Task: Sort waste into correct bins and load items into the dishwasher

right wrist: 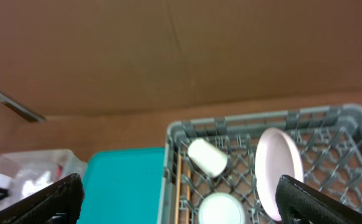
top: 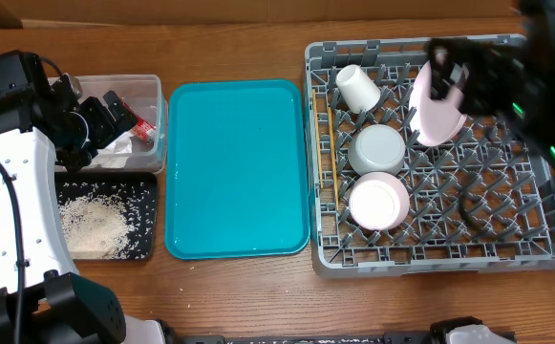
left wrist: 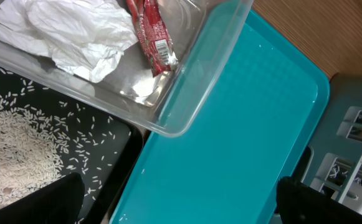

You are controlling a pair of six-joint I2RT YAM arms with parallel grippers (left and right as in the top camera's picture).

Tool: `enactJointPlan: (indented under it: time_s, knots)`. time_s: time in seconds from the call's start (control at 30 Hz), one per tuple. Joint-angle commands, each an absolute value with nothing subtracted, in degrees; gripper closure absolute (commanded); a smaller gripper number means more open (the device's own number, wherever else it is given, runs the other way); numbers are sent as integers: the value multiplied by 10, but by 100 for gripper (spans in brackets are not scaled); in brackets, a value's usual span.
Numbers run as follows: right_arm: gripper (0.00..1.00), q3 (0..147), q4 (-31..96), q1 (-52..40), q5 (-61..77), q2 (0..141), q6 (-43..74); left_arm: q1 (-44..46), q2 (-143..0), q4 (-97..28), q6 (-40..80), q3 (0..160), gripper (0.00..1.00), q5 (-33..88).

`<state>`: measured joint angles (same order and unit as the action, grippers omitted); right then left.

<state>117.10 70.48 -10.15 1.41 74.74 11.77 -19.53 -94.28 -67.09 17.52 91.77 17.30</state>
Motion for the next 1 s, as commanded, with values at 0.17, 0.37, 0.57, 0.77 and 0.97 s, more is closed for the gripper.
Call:
enactJointPlan:
  time_s: [0.17,0.37,0.57,0.77,0.97]
  knots:
    - [0,1028,685,-100,-14,559,117,-194,-930,-670,163,927,0,171]
    - [0,813,600,-100,-14,385,119,-194,-930,-670,163,927,0,171]
    - [0,598,468,-100,-14,237,120,-194,-930,-670,163,927,0,171]
    - [0,416,335,-100,-13,126,120,-194,-930,-670,163,927,0,171]
    - [0,229,140,-100,-11,47,157,-194,-930,-670,163,927,0,171]
